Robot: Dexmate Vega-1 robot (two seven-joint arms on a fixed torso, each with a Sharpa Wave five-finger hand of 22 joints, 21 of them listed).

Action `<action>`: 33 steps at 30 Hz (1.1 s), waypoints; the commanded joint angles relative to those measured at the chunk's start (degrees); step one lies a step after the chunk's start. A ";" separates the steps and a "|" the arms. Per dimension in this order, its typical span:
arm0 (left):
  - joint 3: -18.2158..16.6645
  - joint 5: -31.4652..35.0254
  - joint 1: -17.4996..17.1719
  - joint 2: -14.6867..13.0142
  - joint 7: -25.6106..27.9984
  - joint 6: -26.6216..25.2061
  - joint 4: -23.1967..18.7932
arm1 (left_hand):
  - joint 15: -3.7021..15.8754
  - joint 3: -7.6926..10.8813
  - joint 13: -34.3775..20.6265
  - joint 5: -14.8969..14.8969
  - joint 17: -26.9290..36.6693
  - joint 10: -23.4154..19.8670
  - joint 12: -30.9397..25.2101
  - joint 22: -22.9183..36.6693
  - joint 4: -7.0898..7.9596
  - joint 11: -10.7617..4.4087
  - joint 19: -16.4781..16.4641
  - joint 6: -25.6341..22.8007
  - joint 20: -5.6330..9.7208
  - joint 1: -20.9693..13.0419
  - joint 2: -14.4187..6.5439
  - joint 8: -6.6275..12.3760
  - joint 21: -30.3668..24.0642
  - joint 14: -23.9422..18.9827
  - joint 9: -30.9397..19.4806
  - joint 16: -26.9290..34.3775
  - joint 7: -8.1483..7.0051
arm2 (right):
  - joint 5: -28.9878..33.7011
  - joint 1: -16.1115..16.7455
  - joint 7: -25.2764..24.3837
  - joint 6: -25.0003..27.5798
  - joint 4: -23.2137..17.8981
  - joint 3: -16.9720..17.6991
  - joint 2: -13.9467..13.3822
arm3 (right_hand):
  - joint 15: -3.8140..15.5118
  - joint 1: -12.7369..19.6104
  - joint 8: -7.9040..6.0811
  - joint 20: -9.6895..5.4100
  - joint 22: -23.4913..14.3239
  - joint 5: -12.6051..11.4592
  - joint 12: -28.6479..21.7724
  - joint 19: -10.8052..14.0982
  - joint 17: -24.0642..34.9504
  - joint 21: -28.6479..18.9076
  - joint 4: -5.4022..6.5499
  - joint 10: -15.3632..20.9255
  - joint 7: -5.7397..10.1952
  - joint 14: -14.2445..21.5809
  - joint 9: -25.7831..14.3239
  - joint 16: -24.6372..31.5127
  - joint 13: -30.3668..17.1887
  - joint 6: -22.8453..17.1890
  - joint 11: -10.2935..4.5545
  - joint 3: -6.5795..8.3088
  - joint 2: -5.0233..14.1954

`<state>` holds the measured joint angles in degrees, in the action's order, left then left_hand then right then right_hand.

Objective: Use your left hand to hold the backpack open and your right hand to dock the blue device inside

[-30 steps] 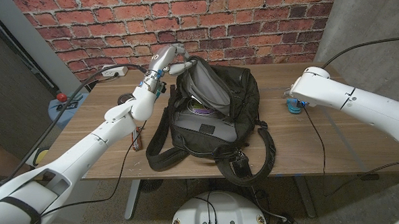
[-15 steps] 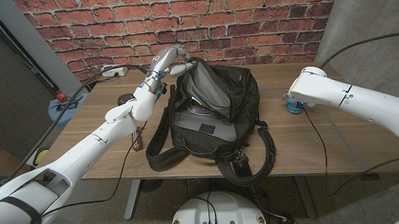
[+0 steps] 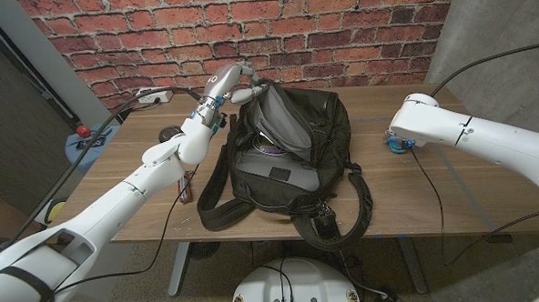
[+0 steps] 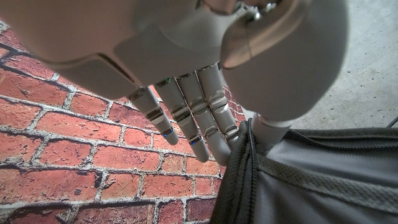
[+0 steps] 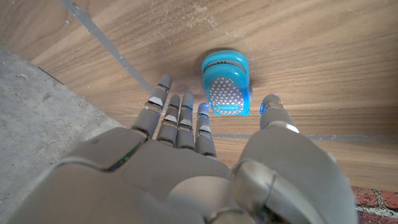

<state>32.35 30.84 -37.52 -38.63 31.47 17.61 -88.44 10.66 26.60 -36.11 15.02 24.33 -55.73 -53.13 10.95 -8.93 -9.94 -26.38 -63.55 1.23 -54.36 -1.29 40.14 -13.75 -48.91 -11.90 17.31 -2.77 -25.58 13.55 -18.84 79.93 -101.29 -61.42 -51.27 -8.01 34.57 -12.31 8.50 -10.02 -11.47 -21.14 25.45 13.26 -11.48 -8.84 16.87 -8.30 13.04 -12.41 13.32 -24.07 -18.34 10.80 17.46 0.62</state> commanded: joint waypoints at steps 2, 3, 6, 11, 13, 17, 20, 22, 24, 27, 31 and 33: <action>-0.22 -0.08 -0.24 0.16 0.12 0.06 -0.02 | 0.04 -0.31 0.00 0.13 0.27 -0.08 0.01 0.08 -0.10 -0.45 0.19 -0.56 -0.02 -0.51 -0.75 0.27 0.07 0.05 -0.21 -0.31 -0.03 | 3.29 0.41 1.56 0.06 1.76 -0.20 1.59 | 0.23 0.82 -0.25 0.43 -0.12 -0.35 -0.49 0.33 0.33 -0.29 0.12 0.80 -3.25 0.88 -0.09 0.37 -0.37 -0.71 0.01 -0.26 -0.11; -0.19 -0.07 -0.24 0.18 0.16 0.10 0.05 | 0.06 -0.32 0.02 0.12 0.29 -0.08 0.01 0.08 -0.09 -0.44 0.21 -0.56 -0.02 -0.49 -0.76 0.28 0.08 0.06 -0.22 -0.32 -0.06 | 3.61 0.33 1.84 0.06 2.02 -0.36 1.79 | 0.28 0.85 -0.31 0.46 -0.12 -0.37 -0.56 0.36 0.35 -0.29 0.13 0.90 -3.24 1.02 -0.09 0.42 -0.43 -0.88 -0.06 -0.28 -0.11; -0.23 -0.14 -0.43 0.21 0.22 -0.02 0.06 | 0.08 -0.38 -0.12 0.09 0.39 0.07 -0.02 0.08 -0.06 -0.50 0.22 -0.58 -0.05 -0.45 -0.76 0.25 0.08 -0.03 -0.14 -0.30 -0.01 | 4.93 0.51 2.77 0.06 2.55 -0.34 2.31 | 0.40 0.97 -0.33 0.48 -0.12 -0.39 -0.72 0.48 0.41 -0.32 0.14 1.11 -3.25 1.13 -0.10 0.47 -0.56 -1.03 -0.08 -0.30 -0.06; -0.45 -0.22 -0.80 0.14 0.43 -0.33 -0.20 | 0.08 -0.36 0.02 0.09 0.37 -0.08 0.00 0.08 -0.03 -0.60 0.21 -0.58 0.01 -0.41 -0.77 0.27 0.07 0.01 -0.15 -0.45 -0.09 | 7.07 0.99 4.06 0.06 3.04 -0.33 2.81 | 0.64 1.20 -0.39 0.42 -0.13 -0.44 -0.96 0.56 0.50 -0.31 0.16 1.35 -2.92 1.31 -0.12 0.55 -0.77 -1.30 -0.33 -0.30 0.10; -0.50 -0.24 -0.89 0.11 0.44 -0.43 -0.31 | 0.05 -0.36 -0.03 0.08 0.34 0.01 0.00 0.08 -0.04 -0.56 0.25 -0.58 -0.02 -0.38 -0.71 0.25 0.08 -0.08 -0.12 -0.50 -0.04 | 7.59 1.29 4.10 0.06 3.28 -0.19 3.02 | 0.60 1.34 -0.40 0.44 -0.14 -0.46 -1.04 0.76 0.54 -0.38 0.13 1.42 -2.93 1.44 -0.13 0.61 -0.86 -1.39 -0.33 -0.28 0.15; -0.52 -0.18 -0.99 -0.08 0.26 -0.43 -0.62 | 0.08 -0.39 0.00 0.06 0.51 -0.03 -0.02 0.08 -0.08 -0.53 0.28 -0.55 -0.05 -0.48 -0.78 0.26 0.09 0.00 -0.14 -0.53 -0.03 | 8.54 1.78 4.43 0.06 3.76 -0.04 3.36 | 0.72 1.64 -0.47 0.44 -0.15 -0.49 -1.30 0.89 0.63 -0.39 0.10 1.69 -2.80 1.93 -0.15 0.81 -1.08 -1.72 -0.38 -0.29 0.24; -0.48 -0.36 -0.95 -0.17 -0.02 -0.08 -0.65 | 0.11 -0.41 0.02 0.05 0.52 -0.02 -0.01 0.08 -0.08 -0.51 0.32 -0.48 0.00 -0.45 -0.76 0.24 0.10 -0.07 -0.14 -0.57 -0.08 | 8.89 2.43 3.58 0.06 3.79 0.24 3.54 | 0.85 1.79 -0.58 0.44 -0.15 -0.51 -1.52 1.12 0.71 -0.45 0.10 1.99 -2.63 2.35 -0.16 0.98 -1.23 -2.10 -0.48 -0.31 0.28; -0.47 -0.17 -1.02 -0.16 0.01 -0.19 -0.83 | 0.12 -0.44 0.05 0.03 0.62 -0.01 0.01 0.08 -0.05 -0.60 0.32 -0.46 0.04 -0.45 -0.83 0.27 0.11 0.00 -0.19 -0.59 -0.07 | 8.63 2.57 3.24 0.06 3.84 0.20 3.52 | 1.11 2.08 -0.68 0.46 -0.16 -0.54 -1.95 1.36 0.80 -0.51 0.04 2.73 -2.54 2.78 -0.18 1.16 -1.41 -2.48 -0.58 -0.30 0.34; -0.47 -0.17 -1.06 -0.13 -0.09 -0.25 -0.96 | 0.15 -0.46 0.07 0.02 0.65 0.01 0.02 0.08 -0.09 -0.62 0.32 -0.45 0.07 -0.48 -0.77 0.26 0.10 0.06 -0.16 -0.64 -0.08 | 8.47 2.79 3.06 0.06 3.92 0.34 3.54 | 1.22 2.23 -0.69 0.41 -0.17 -0.55 -2.09 1.48 0.85 -0.54 0.02 2.90 -2.50 2.87 -0.19 1.20 -1.52 -2.61 -0.64 -0.30 0.38; -0.48 -0.15 -1.18 -0.17 -0.26 -0.31 -1.21 | 0.04 -0.45 0.02 0.01 0.66 0.04 -0.01 0.08 -0.04 -0.57 0.32 -0.52 0.07 -0.43 -0.83 0.26 0.10 -0.01 -0.11 -0.68 -0.02 | 9.07 3.78 2.50 0.06 3.93 1.27 3.76 | 1.54 2.59 -0.77 0.14 -0.18 -0.56 -2.38 1.89 0.99 -0.64 -0.01 3.13 -2.19 3.28 -0.22 1.38 -1.77 -3.02 -0.99 -0.28 0.50; -0.60 -0.02 -1.50 -0.32 -0.30 -0.38 -1.75 | 0.11 -0.46 0.07 -0.02 0.65 0.06 0.01 0.08 -0.08 -0.46 0.32 -0.49 0.11 -0.43 -0.74 0.29 0.10 -0.10 -0.16 -0.82 -0.13 | 10.45 4.44 1.79 0.06 4.23 1.34 4.20 | 2.31 3.22 -1.10 -0.05 -0.19 -0.58 -3.11 2.53 1.22 -0.79 -0.11 4.21 -1.79 4.40 -0.27 1.87 -2.14 -4.18 -1.39 -0.22 0.68; -0.73 -0.02 -1.69 -0.37 -0.29 -0.55 -1.96 | 0.12 -0.43 0.09 -0.03 0.63 0.01 0.00 0.08 -0.06 -0.55 0.33 -0.50 0.12 -0.41 -0.75 0.32 0.10 -0.20 -0.19 -0.84 -0.08 | 11.18 4.73 1.70 0.06 4.66 1.49 4.61 | 2.42 3.53 -1.18 -0.13 -0.19 -0.58 -3.33 2.92 1.31 -0.89 -0.18 4.44 -1.55 4.72 -0.30 2.00 -2.30 -4.54 -1.52 -0.20 0.72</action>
<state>31.91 30.67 -38.57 -38.74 31.45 17.31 -89.35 10.65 26.36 -35.92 15.01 24.86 -55.64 -53.13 10.94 -9.16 -10.02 -26.39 -63.44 1.23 -54.37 -1.29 40.13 -13.75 -48.92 -11.86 16.47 -2.88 -17.14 16.57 -15.83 79.98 -97.57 -60.78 -47.74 -5.68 37.19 -13.18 8.27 -10.00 -11.68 -23.96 27.53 14.26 -11.94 -8.68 20.48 -8.71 16.99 -12.39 14.85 -26.08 -22.03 9.31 17.31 1.30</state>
